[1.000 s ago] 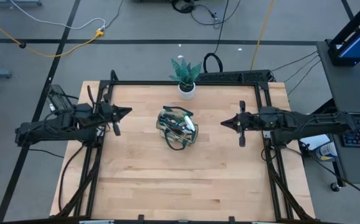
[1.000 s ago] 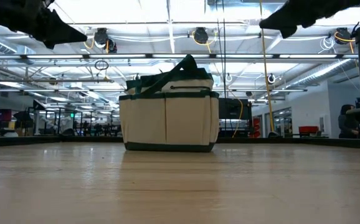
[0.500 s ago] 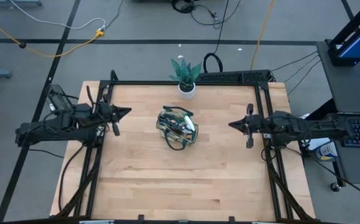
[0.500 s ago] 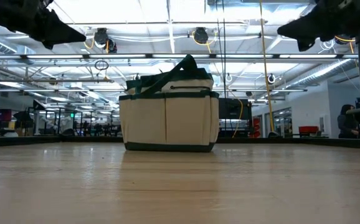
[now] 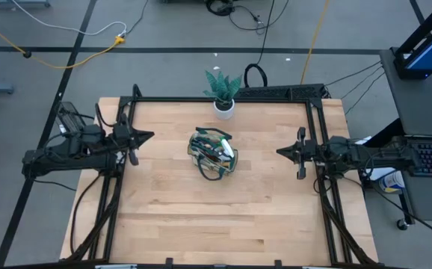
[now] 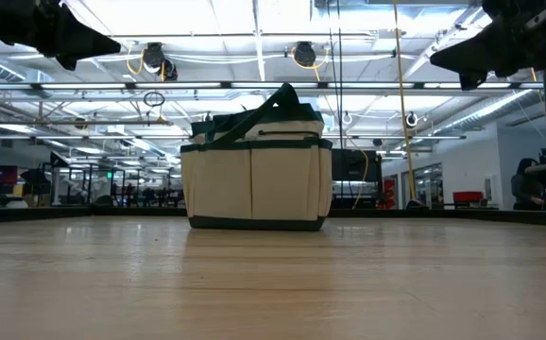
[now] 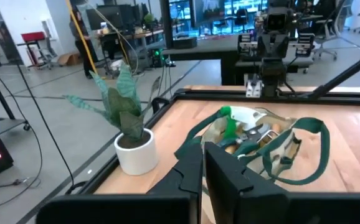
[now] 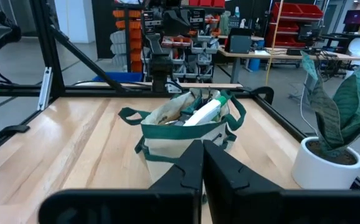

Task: Pick & Place Garden tools in Gardening bag
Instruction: Return to Home Position

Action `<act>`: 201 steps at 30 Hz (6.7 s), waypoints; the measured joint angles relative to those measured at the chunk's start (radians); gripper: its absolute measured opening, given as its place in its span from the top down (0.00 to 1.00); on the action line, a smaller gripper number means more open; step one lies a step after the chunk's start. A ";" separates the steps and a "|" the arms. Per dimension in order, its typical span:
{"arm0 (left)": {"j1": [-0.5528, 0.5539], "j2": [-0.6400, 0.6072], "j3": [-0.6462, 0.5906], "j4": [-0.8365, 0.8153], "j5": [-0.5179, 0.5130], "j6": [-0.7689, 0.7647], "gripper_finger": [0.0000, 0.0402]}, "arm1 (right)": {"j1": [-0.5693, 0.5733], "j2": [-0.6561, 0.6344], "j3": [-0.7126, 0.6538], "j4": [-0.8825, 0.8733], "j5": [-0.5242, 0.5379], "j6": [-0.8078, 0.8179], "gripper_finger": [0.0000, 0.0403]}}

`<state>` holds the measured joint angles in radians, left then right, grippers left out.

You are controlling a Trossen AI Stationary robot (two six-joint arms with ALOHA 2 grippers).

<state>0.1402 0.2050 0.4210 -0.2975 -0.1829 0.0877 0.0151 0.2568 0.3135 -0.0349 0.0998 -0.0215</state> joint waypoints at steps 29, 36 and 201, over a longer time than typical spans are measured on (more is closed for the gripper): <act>0.000 -0.200 -0.104 -0.022 -0.001 0.033 0.94 | 0.000 -0.165 -0.043 -0.072 -0.001 0.005 1.00; 0.000 -0.200 -0.104 -0.024 -0.001 0.024 0.94 | 0.000 -0.183 -0.043 -0.107 -0.001 0.009 1.00; 0.000 -0.199 -0.409 0.328 0.208 0.117 0.94 | 0.000 -0.253 -0.272 0.091 -0.049 -0.018 1.00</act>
<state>0.1406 0.0063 0.0116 0.0303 0.0246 0.2050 0.0147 0.0036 0.0410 0.0559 0.0505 -0.0391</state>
